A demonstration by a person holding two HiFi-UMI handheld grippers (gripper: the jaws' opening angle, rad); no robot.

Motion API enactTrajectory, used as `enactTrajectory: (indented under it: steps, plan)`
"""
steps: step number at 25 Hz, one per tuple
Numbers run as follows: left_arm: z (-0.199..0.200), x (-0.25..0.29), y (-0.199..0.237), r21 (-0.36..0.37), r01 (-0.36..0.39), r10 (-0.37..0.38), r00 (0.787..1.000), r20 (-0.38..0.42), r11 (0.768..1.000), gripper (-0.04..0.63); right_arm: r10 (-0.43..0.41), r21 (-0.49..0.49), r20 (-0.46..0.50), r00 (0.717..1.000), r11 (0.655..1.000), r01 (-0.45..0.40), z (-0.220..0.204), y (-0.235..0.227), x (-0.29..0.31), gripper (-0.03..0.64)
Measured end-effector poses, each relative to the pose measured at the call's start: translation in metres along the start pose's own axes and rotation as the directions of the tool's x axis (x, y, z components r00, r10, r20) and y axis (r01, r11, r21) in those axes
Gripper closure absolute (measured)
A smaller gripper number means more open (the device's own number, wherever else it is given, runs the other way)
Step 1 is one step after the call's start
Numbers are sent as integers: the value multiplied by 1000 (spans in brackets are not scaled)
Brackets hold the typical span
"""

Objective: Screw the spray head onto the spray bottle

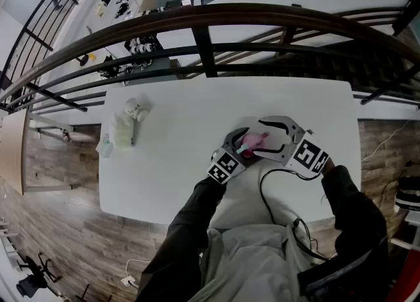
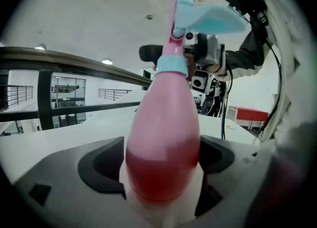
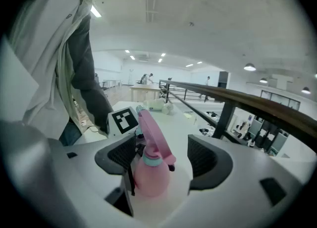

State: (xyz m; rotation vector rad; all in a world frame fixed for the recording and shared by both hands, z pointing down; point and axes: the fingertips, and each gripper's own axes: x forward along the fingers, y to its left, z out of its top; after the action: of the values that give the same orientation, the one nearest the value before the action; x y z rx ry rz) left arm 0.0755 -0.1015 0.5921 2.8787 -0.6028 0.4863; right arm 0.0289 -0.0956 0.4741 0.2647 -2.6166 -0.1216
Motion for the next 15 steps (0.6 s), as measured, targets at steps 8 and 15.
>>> enactTrajectory:
  steps: [8, 15]
  plan:
    - [-17, 14, 0, 31, -6, 8, 998, -65, 1000, 160, -140, 91, 9, 990, 986, 139, -3, 8, -19, 546]
    - [-18, 15, -1, 24, -27, 29, 997, -70, 999, 160, -329, 529, -13, 944, 799, 286, -7, 13, -22, 557]
